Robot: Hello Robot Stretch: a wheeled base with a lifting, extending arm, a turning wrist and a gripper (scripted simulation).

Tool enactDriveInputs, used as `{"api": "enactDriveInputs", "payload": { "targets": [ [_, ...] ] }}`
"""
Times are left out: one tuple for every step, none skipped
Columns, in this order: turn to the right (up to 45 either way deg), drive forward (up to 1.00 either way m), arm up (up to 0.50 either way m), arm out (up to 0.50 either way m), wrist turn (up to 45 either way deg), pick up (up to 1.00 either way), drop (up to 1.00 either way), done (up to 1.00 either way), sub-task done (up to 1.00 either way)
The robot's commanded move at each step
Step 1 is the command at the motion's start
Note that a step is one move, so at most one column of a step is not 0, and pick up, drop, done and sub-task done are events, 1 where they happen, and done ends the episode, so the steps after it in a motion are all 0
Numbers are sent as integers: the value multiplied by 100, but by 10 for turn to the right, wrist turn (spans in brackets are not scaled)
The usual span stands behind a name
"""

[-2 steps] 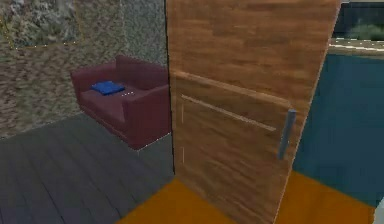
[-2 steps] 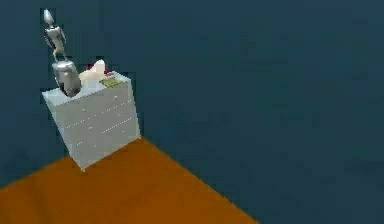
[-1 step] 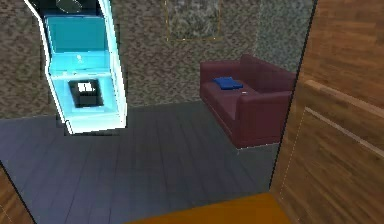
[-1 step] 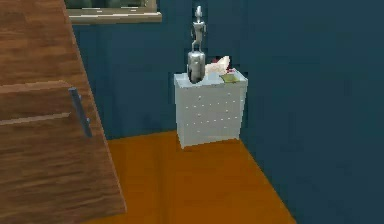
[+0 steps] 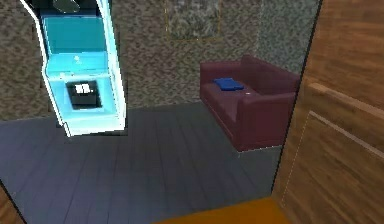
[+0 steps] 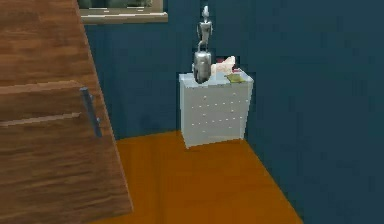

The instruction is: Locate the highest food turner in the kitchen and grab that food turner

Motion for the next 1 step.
{"api": "enactDriveInputs", "payload": {
  "targets": [
    [-450, 0, 0, 0, 0, 0, 0, 0, 0]
  ]
}}
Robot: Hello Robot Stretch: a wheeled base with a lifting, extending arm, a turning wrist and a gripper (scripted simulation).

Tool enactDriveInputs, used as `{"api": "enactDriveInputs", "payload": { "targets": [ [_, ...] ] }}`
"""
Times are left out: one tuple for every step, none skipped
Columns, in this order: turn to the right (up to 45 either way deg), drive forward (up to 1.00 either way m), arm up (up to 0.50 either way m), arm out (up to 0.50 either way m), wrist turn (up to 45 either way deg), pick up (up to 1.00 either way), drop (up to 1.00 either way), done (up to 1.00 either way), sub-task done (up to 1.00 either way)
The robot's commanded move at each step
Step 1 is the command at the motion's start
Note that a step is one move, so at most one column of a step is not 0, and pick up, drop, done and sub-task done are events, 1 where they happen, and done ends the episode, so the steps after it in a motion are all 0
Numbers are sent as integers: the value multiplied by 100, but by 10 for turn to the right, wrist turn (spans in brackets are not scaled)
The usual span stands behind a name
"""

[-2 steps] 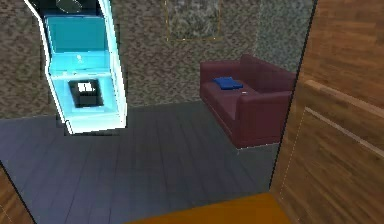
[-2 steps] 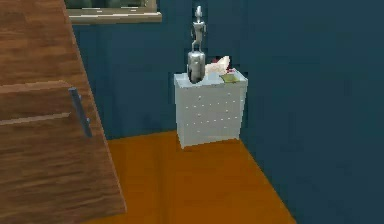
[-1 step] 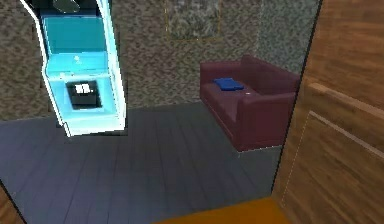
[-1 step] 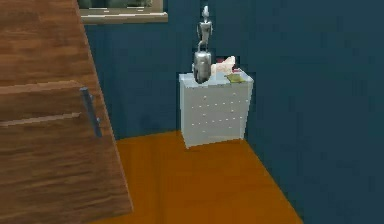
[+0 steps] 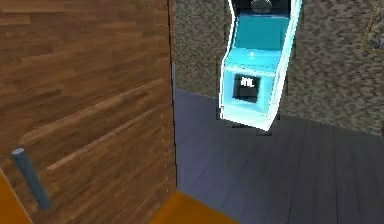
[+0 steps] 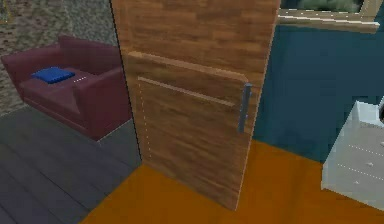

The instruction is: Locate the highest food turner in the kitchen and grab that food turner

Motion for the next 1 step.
{"api": "enactDriveInputs", "payload": {
  "targets": [
    [0, 40, 0, 0, 0, 0, 0, 0, 0]
  ]
}}
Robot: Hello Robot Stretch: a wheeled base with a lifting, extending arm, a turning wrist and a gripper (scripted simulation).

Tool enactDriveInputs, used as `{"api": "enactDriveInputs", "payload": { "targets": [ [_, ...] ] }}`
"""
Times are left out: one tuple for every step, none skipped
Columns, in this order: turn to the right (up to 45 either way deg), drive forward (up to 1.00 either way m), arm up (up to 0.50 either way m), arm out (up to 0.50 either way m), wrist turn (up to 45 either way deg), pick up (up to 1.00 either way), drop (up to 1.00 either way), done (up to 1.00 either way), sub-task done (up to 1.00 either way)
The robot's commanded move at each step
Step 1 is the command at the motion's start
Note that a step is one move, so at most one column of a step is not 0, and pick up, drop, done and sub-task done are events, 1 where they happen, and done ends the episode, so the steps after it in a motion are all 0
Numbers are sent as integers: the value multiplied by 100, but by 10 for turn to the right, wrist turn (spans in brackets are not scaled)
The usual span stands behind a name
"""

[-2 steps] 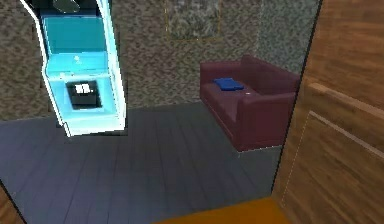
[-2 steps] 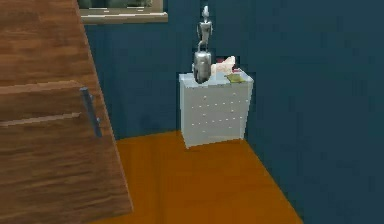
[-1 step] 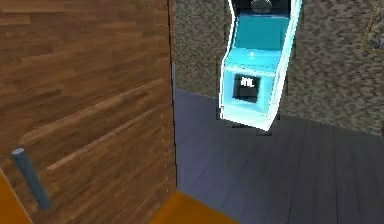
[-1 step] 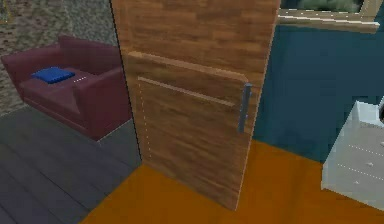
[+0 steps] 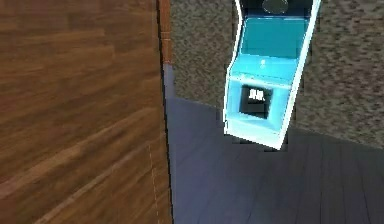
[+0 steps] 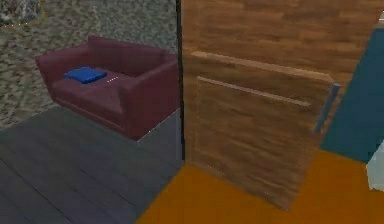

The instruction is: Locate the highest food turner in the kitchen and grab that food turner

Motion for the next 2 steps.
{"api": "enactDriveInputs", "payload": {
  "targets": [
    [150, 0, 0, 0, 0, 0, 0, 0, 0],
    [0, 100, 0, 0, 0, 0, 0, 0, 0]
  ]
}}
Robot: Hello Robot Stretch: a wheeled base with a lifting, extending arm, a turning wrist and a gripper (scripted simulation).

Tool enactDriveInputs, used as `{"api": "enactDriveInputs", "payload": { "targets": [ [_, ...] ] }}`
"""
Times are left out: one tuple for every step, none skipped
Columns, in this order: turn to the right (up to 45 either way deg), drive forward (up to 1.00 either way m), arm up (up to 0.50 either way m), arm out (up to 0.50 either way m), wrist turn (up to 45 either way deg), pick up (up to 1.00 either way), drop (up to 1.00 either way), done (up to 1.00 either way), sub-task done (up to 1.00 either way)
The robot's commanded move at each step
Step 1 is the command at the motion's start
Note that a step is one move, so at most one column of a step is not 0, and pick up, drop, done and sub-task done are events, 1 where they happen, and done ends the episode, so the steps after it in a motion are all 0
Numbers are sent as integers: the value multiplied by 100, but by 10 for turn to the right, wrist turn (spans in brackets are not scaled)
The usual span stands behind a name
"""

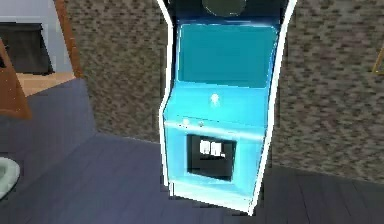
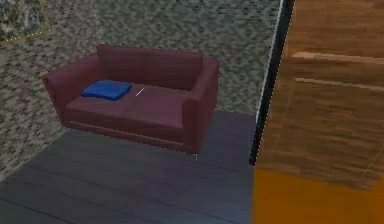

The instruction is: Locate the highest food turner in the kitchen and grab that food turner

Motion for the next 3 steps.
{"api": "enactDriveInputs", "payload": {
  "targets": [
    [0, 35, 0, 0, 0, 0, 0, 0, 0],
    [-450, 0, 0, 0, 0, 0, 0, 0, 0],
    [0, 65, 0, 0, 0, 0, 0, 0, 0]
  ]
}}
